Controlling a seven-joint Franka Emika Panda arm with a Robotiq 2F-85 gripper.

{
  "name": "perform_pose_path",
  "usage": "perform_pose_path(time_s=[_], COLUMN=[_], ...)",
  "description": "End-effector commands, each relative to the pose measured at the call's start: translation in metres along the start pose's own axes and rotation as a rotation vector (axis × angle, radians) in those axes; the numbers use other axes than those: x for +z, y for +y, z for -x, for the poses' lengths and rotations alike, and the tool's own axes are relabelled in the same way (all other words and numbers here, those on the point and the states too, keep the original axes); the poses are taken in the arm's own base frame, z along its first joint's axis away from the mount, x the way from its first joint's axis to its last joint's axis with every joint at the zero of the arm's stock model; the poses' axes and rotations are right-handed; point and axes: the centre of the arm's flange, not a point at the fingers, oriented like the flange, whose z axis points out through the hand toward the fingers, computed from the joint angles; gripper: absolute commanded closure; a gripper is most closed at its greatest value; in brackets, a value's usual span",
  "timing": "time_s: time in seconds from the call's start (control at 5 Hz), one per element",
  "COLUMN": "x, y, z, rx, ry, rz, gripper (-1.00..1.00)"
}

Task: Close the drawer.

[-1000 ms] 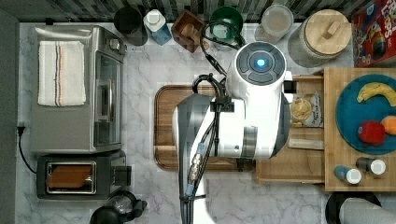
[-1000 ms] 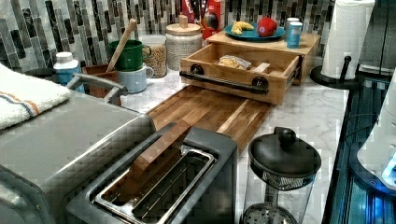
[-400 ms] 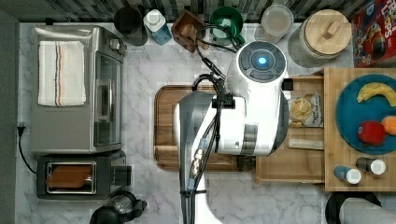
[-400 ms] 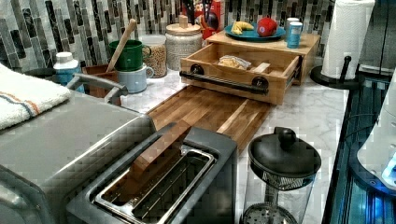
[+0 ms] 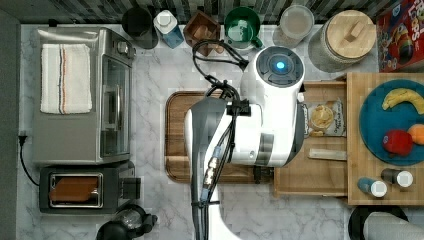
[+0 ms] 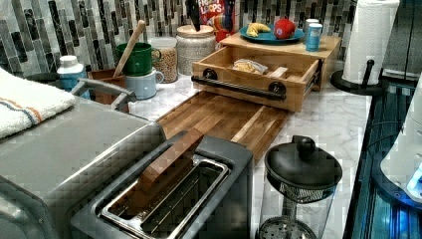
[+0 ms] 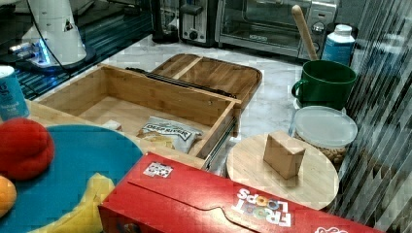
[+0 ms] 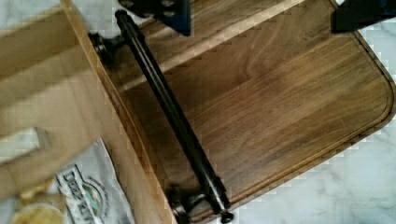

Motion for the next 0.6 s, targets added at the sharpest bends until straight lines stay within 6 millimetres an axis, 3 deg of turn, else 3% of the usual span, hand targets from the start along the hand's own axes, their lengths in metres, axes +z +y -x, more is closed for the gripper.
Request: perform_pose_path(time_s=[0.2,0.4,0.6], x=[0.059,0.077,0.101], y=[-0.079,-0.085,-0.081], z=[0.058,0.057,0.053], rx=[-0.302,-0.326,-0.428], ry=[0.014,-0.008,-0.005], rz=[-0.025,-0.004,0.022], gripper=[-1.0,1.0,1.0])
